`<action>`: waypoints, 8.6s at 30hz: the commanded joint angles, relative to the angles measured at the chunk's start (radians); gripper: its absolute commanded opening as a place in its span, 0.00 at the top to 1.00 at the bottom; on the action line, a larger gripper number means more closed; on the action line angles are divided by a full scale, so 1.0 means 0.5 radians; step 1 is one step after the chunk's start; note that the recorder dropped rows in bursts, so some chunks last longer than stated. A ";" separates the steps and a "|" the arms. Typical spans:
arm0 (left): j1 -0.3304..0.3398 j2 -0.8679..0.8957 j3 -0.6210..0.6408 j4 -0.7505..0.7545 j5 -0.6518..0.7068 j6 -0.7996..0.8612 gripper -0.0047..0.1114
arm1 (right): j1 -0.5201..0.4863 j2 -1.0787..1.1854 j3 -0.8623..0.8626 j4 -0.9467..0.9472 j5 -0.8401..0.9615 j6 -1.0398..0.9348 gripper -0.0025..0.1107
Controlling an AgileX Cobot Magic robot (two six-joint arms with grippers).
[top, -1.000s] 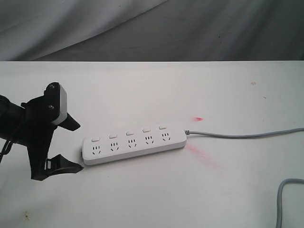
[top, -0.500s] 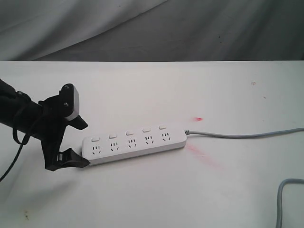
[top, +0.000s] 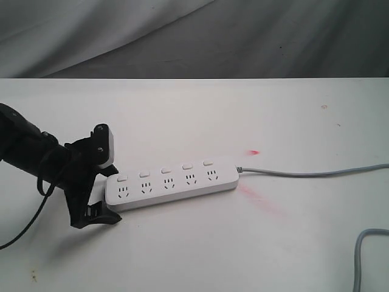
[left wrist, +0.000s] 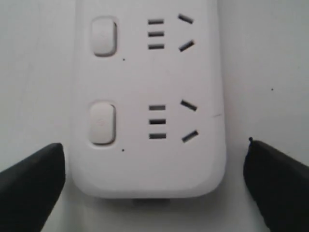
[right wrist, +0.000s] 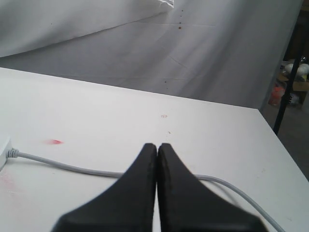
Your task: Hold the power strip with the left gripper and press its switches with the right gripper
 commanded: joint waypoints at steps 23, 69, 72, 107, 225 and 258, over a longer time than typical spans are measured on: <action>-0.010 0.008 -0.009 0.050 -0.053 0.102 0.41 | -0.011 -0.010 0.008 0.014 0.002 0.004 0.98; -0.010 0.008 -0.009 0.229 -0.056 0.192 0.50 | -0.011 -0.010 0.008 0.014 0.002 0.004 0.98; -0.010 0.008 -0.009 0.229 -0.056 0.192 0.50 | -0.011 -0.010 0.008 0.014 0.002 0.004 0.98; -0.010 0.008 -0.009 0.229 -0.056 0.192 0.50 | -0.011 -0.010 0.008 0.513 -0.929 0.142 0.98; -0.010 0.008 -0.009 0.229 -0.056 0.192 0.50 | 1.269 4.377 -2.951 2.954 0.831 -3.776 0.69; -0.010 0.008 -0.009 0.229 -0.056 0.192 0.50 | 1.311 4.457 -2.951 2.892 0.715 -3.858 0.70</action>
